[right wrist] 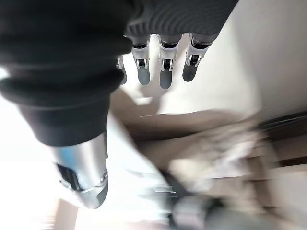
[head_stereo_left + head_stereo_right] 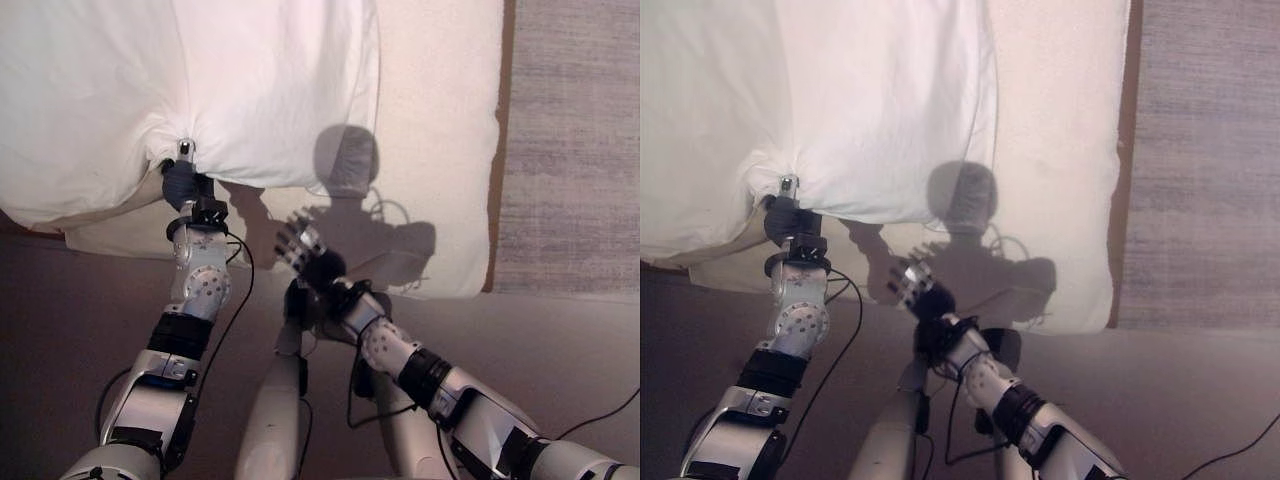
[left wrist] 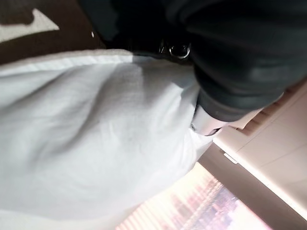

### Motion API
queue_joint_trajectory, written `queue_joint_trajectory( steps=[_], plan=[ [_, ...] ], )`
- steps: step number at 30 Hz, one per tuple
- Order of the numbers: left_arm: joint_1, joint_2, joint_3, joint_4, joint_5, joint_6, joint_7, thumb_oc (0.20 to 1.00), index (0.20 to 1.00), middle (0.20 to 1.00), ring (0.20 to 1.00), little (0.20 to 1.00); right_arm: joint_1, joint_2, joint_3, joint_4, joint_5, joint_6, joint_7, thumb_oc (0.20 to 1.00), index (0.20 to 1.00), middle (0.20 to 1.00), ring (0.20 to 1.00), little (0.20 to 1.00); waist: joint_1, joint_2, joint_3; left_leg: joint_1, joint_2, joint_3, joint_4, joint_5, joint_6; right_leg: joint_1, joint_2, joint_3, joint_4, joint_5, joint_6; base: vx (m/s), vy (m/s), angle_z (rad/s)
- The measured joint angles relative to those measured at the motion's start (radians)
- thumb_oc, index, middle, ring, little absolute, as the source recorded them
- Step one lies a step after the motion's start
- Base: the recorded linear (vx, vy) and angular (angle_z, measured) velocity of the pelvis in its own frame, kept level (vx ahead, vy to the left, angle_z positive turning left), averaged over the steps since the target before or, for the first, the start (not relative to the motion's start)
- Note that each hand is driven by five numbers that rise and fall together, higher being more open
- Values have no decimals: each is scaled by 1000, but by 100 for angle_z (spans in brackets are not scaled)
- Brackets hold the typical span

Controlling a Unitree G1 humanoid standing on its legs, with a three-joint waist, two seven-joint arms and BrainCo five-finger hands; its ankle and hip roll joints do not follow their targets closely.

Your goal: Make the bed

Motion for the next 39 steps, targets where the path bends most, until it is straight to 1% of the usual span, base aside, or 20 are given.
queue_joint_trajectory(
  steps=[2,4,7,10,11,14,20,28,31,33,35,36,38,39],
  plan=[
    [1,-18,-15,-28,-38,-18,-12,200,200,200,200,200,-57,11,-35,0,37,-44,-9,1000,1000,1000,1000,1000,4,1,1,-16,0,-7,0,4,3,-11,-1,-10,0,-1,2,12,-3,12],
    [1,-21,-34,-30,-67,-25,-26,200,200,200,200,200,-108,13,-54,1,52,-70,-18,1000,1000,1000,1000,1000,6,2,1,-20,-1,-12,2,6,3,-12,-2,-12,0,-5,6,11,-5,9],
    [-4,-20,-36,-33,-70,-27,-42,200,200,200,200,200,-158,14,-79,7,53,-82,-35,1000,1000,1000,1000,1000,10,4,3,-26,0,-14,2,6,4,-12,-2,-12,0,-9,9,20,-10,9],
    [-4,-13,-59,-48,-79,-27,-58,200,200,200,200,200,-252,21,-144,48,60,-92,-61,1000,1000,1000,1000,1000,33,6,3,-28,1,-24,2,7,3,-12,-1,-14,0,-13,6,24,-14,7],
    [-1,-12,-61,-58,-79,-27,-63,200,200,200,200,200,-277,26,-163,50,60,-93,-71,1000,1000,1000,1000,1000,33,6,4,-30,1,-28,2,8,2,-12,-1,-14,0,-16,4,23,-5,11],
    [4,-12,-61,-61,-78,-27,-79,200,200,200,200,200,-302,32,-180,50,60,-97,-93,1000,1000,1000,1000,1000,38,6,4,-33,1,-31,2,8,2,-12,-2,-15,0,-18,4,14,3,5],
    [1,-12,-60,-61,-78,-27,-80,200,200,200,200,200,-301,31,-187,50,60,-109,-120,1000,1000,1000,1000,1000,40,6,4,-33,0,-29,4,8,2,-12,-2,-13,0,-18,4,0,0,0],
    [15,-12,-60,-61,-74,-27,-69,200,200,200,200,200,-300,6,-187,40,55,-111,-154,1000,1000,1000,1000,1000,39,7,4,-33,0,-26,7,8,2,-12,-2,-10,0,-18,4,0,0,0],
    [19,-12,-60,-61,-60,-24,-56,200,200,200,200,200,-277,-19,-181,9,15,-111,-183,1000,1000,1000,1000,1000,37,7,4,-33,-1,-26,7,8,2,-12,-2,-10,0,-18,4,0,0,0],
    [21,-12,-60,-62,-54,-23,-41,200,200,200,200,200,-232,-40,-184,-69,-53,-112,-215,1000,1000,1000,1000,1000,32,8,5,-33,-1,-26,9,8,2,-11,-3,-10,0,-18,4,0,0,0],
    [25,-13,-60,-62,-52,-23,-27,200,200,200,200,200,-213,-50,-192,-75,-107,-120,-245,1000,1000,1000,1000,1000,25,9,5,-33,-2,-25,11,8,2,-11,-4,-9,0,-18,4,-5,16,-1],
    [26,-14,-60,-62,-50,-22,-20,200,200,200,200,200,-198,-40,-206,-79,-118,-126,-257,1000,1000,1000,1000,1000,24,9,5,-33,-3,-25,12,8,2,-11,-4,-8,0,-18,4,0,0,0],
    [29,-20,-60,-62,-17,-21,3,200,200,200,200,200,-152,-26,-234,-83,-129,-158,-284,1000,1000,1000,1000,1000,22,11,6,-33,-4,-24,12,8,2,-11,-3,-7,0,-18,4,0,0,0],
    [30,-22,-60,-62,-17,-21,6,200,200,200,200,200,-138,-27,-238,-83,-129,-161,-291,1000,1000,1000,1000,1000,22,11,6,-33,-4,-24,12,8,2,-11,-3,-6,0,-18,4,-28,32,-1]
  ],
)
